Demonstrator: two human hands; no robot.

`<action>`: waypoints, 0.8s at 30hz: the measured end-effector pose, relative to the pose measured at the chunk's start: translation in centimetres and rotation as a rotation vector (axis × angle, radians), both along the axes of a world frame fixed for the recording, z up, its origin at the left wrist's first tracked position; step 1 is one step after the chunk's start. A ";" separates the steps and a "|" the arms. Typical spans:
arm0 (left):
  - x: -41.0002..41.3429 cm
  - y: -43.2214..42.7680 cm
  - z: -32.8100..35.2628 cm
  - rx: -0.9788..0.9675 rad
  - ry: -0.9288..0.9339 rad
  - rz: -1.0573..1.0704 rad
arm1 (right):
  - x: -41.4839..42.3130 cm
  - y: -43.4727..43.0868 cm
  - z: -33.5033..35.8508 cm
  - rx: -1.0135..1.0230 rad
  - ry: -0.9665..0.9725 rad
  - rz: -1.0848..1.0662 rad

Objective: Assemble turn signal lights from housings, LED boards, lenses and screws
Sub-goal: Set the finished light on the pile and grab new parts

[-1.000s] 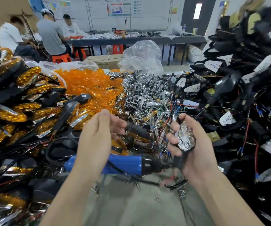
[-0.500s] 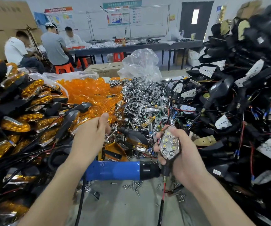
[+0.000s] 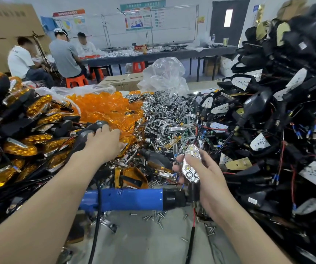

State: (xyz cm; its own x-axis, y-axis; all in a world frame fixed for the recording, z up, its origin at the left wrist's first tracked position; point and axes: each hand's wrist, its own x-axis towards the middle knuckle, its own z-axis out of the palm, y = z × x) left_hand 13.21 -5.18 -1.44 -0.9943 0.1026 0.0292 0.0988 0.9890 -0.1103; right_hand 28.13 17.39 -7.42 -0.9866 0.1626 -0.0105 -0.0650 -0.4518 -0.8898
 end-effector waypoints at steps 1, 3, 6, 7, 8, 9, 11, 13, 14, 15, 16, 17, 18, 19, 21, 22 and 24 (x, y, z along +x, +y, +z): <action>0.0 -0.1 0.0 0.083 -0.027 0.016 | 0.0 0.1 0.1 -0.013 -0.002 0.004; 0.1 -0.3 0.0 0.268 -0.035 0.034 | 0.0 0.2 0.1 -0.024 -0.004 0.017; 0.3 -0.6 -0.1 0.401 0.030 0.049 | 0.0 0.3 0.0 -0.016 -0.008 0.027; 0.3 -0.7 -0.2 0.403 0.044 0.046 | -0.1 0.3 -0.1 -0.017 -0.009 0.023; 0.3 -0.8 -0.3 0.404 0.044 0.036 | -0.1 0.3 -0.1 -0.020 -0.007 0.021; 0.3 -0.9 -0.5 0.420 0.035 0.024 | -0.1 0.3 -0.1 -0.027 -0.003 0.019; 0.2 -1.2 -0.6 0.468 0.013 0.005 | -0.2 0.3 -0.2 -0.047 0.003 0.017; 0.1 -1.5 -0.5 0.479 -0.026 -0.008 | -0.2 0.3 -0.1 -0.050 0.000 0.022; 0.1 -1.6 -0.4 0.467 -0.053 -0.018 | -0.2 0.2 0.0 -0.047 -0.007 0.026; 0.1 -1.6 -0.2 0.448 -0.077 -0.031 | -0.2 0.3 0.0 -0.043 -0.014 0.031; 0.3 -1.6 0.0 0.433 -0.092 -0.042 | -0.2 0.3 0.0 -0.041 -0.017 0.035; 0.5 -1.5 0.2 0.431 -0.091 -0.050 | -0.1 0.3 0.1 -0.041 -0.021 0.035; 0.7 -1.4 0.4 0.449 -0.067 -0.058 | -0.1 0.3 0.1 -0.043 -0.026 0.033; 1.0 -1.3 0.6 0.493 -0.019 -0.061 | 0.0 0.3 0.1 -0.050 -0.034 0.031; 2.0 -0.9 1.4 0.662 0.123 -0.048 | 0.1 0.3 0.2 -0.083 -0.044 0.026; 2.7 -0.7 1.9 0.782 0.193 -0.033 | 0.0 0.2 0.3 -0.101 -0.045 0.023; 4.7 -0.4 2.3 1.087 0.260 0.012 | 0.0 0.1 0.5 -0.137 -0.048 0.029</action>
State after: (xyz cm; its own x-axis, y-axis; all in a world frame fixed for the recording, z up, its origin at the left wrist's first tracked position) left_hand 17.94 -5.62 0.89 -0.9455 -0.1136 0.3050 0.1886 0.5728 0.7977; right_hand 28.13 17.53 -6.91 -0.9887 0.1275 -0.0782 -0.0086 -0.5700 -0.8216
